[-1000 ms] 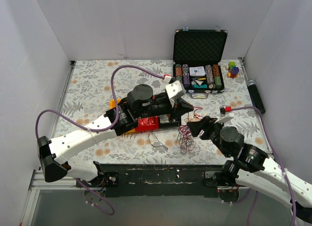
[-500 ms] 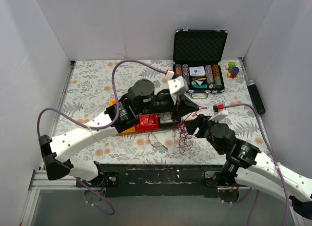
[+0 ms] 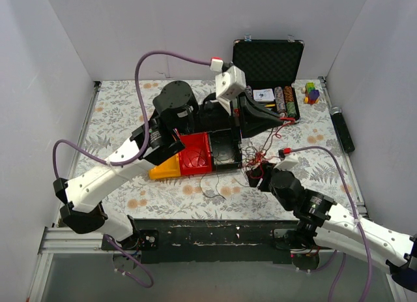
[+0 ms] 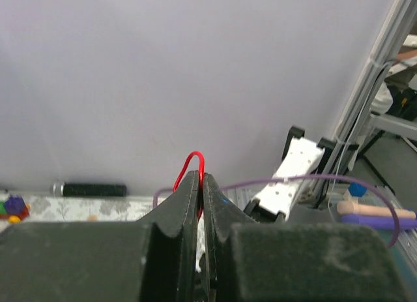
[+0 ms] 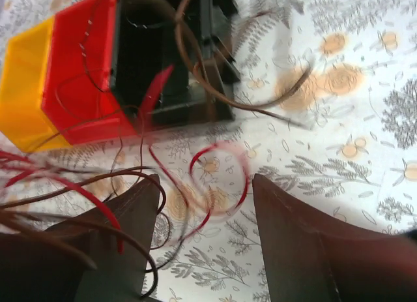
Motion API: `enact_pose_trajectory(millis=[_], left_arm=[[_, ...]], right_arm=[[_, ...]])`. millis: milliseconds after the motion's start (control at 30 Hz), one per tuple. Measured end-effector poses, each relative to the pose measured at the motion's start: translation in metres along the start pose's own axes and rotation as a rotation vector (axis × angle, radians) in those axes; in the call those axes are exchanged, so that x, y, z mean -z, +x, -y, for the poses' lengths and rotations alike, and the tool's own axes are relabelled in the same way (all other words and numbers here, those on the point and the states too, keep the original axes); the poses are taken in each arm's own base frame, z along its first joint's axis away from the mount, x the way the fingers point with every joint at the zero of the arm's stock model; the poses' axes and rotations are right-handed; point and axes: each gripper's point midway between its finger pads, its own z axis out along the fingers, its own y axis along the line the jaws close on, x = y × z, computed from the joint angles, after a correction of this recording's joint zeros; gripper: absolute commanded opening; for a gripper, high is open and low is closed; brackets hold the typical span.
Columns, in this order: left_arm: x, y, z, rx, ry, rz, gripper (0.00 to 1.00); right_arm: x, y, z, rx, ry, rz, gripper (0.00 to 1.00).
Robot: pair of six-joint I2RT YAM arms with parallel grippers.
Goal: Untangle the cables
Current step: Untie the cable.
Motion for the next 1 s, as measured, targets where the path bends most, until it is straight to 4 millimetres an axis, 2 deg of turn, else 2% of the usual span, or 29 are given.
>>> enact_pose_trajectory(millis=[200, 333, 433, 600, 800, 867, 1000], left_arm=[[-0.002, -0.062, 0.011, -0.060, 0.028, 0.126, 0.00], [0.000, -0.072, 0.014, -0.084, 0.032, 0.148, 0.00], [-0.002, -0.063, 0.010, -0.092, 0.027, 0.138, 0.00], [-0.008, -0.022, -0.006, -0.115, -0.006, 0.065, 0.00], [-0.011, 0.020, -0.027, -0.170, -0.061, -0.018, 0.00], [-0.011, 0.027, -0.029, -0.177, -0.065, -0.033, 0.00], [-0.010, 0.026, -0.027, -0.196, -0.050, -0.031, 0.00]], right_arm=[[0.004, 0.031, 0.026, -0.024, 0.036, -0.065, 0.65], [0.018, 0.023, 0.028, -0.059, 0.012, -0.044, 0.65], [0.031, 0.005, 0.023, -0.078, -0.035, 0.000, 0.67], [0.050, -0.024, 0.011, -0.071, -0.090, 0.050, 0.72], [0.060, -0.032, 0.003, -0.034, -0.137, 0.046, 0.73], [0.062, -0.032, 0.001, -0.027, -0.155, 0.046, 0.72], [0.065, -0.034, -0.006, -0.012, -0.197, 0.047, 0.72]])
